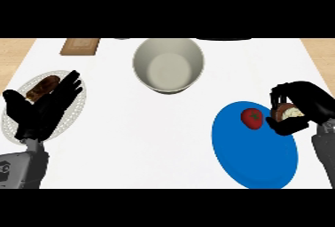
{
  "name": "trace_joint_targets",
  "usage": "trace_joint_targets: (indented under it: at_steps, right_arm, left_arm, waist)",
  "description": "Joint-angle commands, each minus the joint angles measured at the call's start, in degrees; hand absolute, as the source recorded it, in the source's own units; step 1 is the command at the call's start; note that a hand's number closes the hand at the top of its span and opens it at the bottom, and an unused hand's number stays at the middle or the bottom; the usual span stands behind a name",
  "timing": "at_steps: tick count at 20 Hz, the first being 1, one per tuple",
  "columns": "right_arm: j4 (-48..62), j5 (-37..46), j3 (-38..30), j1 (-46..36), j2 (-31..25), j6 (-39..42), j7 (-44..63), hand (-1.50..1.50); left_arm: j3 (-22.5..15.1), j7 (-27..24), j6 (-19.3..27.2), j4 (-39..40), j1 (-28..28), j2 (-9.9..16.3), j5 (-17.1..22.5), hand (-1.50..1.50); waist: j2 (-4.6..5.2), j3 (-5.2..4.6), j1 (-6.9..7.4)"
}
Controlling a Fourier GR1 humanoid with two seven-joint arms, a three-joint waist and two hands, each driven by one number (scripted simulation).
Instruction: Pick the cupcake from the plate and place it in the bowl
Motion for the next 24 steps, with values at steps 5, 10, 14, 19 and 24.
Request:
trace_joint_targets:
  at_steps: [5, 10, 14, 19, 24]
  right_arm:
    - [-18.30, -5.72, -4.62, -4.68, -3.53, 14.62, 7.76, 1.50]
    - [-27.00, -9.84, -7.44, -8.61, -2.78, 21.92, 13.95, 1.50]
    - [-29.57, -10.96, -3.73, -16.60, 3.97, 26.16, 24.20, 1.50]
    - [-25.57, -18.02, -7.86, -24.29, 13.25, 27.28, 33.20, 1.50]
    - [-21.73, -18.99, -5.67, -31.50, 17.11, 25.27, 39.73, 1.50]
  left_arm:
    - [1.07, 2.17, 0.13, 0.06, -1.88, 0.26, 0.84, 0.00]
    - [0.91, 0.09, 0.55, 0.29, -0.13, 0.01, -0.87, 0.00]
    - [1.69, 2.76, -0.85, -2.02, -0.12, 1.00, 1.13, 0.00]
    - [0.87, 0.92, 0.52, -0.70, -0.40, -0.58, -0.46, 0.00]
    - [0.36, -1.23, -0.53, -1.99, 1.95, -0.92, -0.90, 0.00]
  waist:
    - [-0.13, -0.02, -0.45]
    - [-0.10, -0.01, -0.27]
    - [-0.13, -0.03, 0.19]
    - [-0.12, -0.03, 0.22]
    - [-0.02, -0.02, 0.37]
